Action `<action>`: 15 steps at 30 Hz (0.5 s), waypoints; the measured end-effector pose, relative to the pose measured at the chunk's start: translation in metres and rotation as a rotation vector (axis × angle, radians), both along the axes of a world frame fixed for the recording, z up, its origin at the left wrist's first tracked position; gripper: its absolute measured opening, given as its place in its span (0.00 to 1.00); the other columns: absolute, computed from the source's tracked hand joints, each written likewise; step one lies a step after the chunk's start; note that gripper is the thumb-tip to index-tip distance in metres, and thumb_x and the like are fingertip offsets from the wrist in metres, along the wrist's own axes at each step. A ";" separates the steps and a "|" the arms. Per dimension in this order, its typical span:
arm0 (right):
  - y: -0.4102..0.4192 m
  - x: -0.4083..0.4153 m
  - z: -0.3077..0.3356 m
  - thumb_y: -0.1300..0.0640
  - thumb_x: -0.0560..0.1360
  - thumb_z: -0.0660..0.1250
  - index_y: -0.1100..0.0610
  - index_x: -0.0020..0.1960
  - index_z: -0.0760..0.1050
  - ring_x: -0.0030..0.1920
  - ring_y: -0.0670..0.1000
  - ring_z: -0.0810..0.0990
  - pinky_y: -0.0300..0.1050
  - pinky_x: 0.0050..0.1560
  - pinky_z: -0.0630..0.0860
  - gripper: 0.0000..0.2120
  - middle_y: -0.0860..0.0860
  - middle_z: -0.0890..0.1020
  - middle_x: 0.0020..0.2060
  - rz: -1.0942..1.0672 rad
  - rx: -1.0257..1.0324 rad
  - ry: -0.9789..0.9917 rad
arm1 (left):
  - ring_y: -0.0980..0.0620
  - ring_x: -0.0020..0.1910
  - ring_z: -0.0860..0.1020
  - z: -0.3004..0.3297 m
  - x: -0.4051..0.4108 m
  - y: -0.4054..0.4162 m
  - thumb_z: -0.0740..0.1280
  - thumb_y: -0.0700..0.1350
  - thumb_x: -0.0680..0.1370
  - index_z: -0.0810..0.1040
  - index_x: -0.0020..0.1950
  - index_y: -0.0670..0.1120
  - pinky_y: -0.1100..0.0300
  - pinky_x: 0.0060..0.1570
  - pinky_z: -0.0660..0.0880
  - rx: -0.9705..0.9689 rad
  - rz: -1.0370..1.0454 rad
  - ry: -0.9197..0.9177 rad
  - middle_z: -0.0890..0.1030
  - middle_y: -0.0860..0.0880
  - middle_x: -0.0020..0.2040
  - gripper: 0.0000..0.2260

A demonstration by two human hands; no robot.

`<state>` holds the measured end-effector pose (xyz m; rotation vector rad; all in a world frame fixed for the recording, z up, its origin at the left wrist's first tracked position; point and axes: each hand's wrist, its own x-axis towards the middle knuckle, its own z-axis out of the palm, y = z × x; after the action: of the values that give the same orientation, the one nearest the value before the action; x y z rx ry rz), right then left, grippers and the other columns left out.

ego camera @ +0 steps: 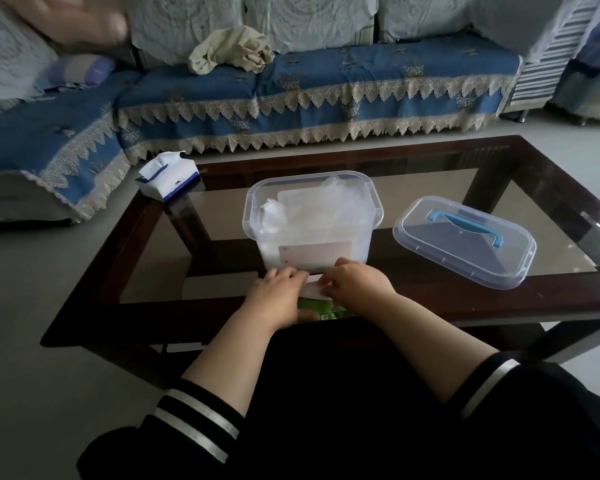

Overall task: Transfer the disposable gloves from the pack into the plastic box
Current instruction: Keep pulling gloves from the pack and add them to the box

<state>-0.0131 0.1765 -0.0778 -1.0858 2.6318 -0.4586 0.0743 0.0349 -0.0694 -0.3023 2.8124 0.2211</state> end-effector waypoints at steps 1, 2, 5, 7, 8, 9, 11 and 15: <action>-0.001 0.002 -0.001 0.46 0.78 0.62 0.47 0.58 0.80 0.56 0.53 0.76 0.46 0.50 0.72 0.13 0.50 0.75 0.55 -0.004 0.013 0.001 | 0.45 0.73 0.61 -0.003 0.000 0.001 0.69 0.62 0.73 0.60 0.76 0.52 0.43 0.69 0.63 -0.002 0.011 -0.028 0.63 0.51 0.74 0.36; -0.002 0.003 -0.002 0.45 0.79 0.60 0.47 0.59 0.79 0.57 0.54 0.76 0.47 0.49 0.71 0.14 0.51 0.74 0.55 -0.008 0.032 0.005 | 0.46 0.74 0.58 -0.005 -0.001 0.002 0.70 0.61 0.73 0.57 0.77 0.53 0.40 0.69 0.60 0.020 0.032 -0.038 0.60 0.51 0.76 0.38; -0.008 0.008 -0.006 0.44 0.81 0.56 0.46 0.64 0.76 0.61 0.55 0.72 0.48 0.50 0.68 0.17 0.53 0.73 0.58 -0.005 0.115 0.013 | 0.46 0.75 0.56 -0.012 -0.005 0.004 0.73 0.57 0.73 0.56 0.77 0.54 0.38 0.68 0.59 0.102 0.095 -0.036 0.59 0.52 0.76 0.39; -0.010 0.010 -0.006 0.46 0.81 0.56 0.49 0.64 0.76 0.63 0.55 0.71 0.48 0.52 0.68 0.17 0.54 0.73 0.59 -0.024 0.129 0.000 | 0.45 0.74 0.55 -0.015 -0.007 0.004 0.74 0.55 0.72 0.56 0.77 0.55 0.40 0.69 0.62 0.127 0.104 -0.036 0.59 0.52 0.76 0.39; -0.011 0.009 -0.007 0.46 0.81 0.57 0.50 0.62 0.77 0.62 0.55 0.71 0.47 0.52 0.68 0.16 0.54 0.74 0.59 -0.043 0.113 -0.006 | 0.45 0.75 0.55 -0.017 -0.007 0.002 0.74 0.55 0.72 0.56 0.78 0.56 0.41 0.70 0.61 0.154 0.113 -0.034 0.59 0.52 0.76 0.40; -0.011 0.008 -0.008 0.47 0.80 0.57 0.52 0.59 0.79 0.61 0.55 0.72 0.46 0.51 0.68 0.16 0.54 0.75 0.58 -0.065 0.090 -0.013 | 0.45 0.75 0.54 -0.019 -0.007 0.000 0.75 0.54 0.72 0.56 0.78 0.56 0.42 0.71 0.61 0.186 0.122 -0.029 0.58 0.52 0.76 0.40; -0.011 0.007 -0.010 0.51 0.79 0.58 0.56 0.55 0.79 0.59 0.56 0.73 0.45 0.48 0.67 0.15 0.55 0.76 0.57 -0.096 0.054 -0.018 | 0.45 0.75 0.54 -0.022 -0.007 -0.002 0.75 0.52 0.72 0.56 0.78 0.57 0.46 0.73 0.58 0.238 0.131 -0.013 0.58 0.52 0.76 0.41; -0.011 0.007 -0.011 0.53 0.80 0.58 0.60 0.59 0.77 0.60 0.58 0.72 0.49 0.52 0.70 0.15 0.58 0.75 0.56 -0.058 0.054 0.037 | 0.45 0.74 0.54 -0.022 -0.007 -0.001 0.76 0.49 0.72 0.55 0.78 0.59 0.51 0.72 0.57 0.281 0.135 0.019 0.59 0.49 0.75 0.41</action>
<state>-0.0059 0.1651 -0.0891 -1.0127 2.6976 -0.3800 0.0671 0.0338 -0.0911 -0.4245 2.7336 0.6446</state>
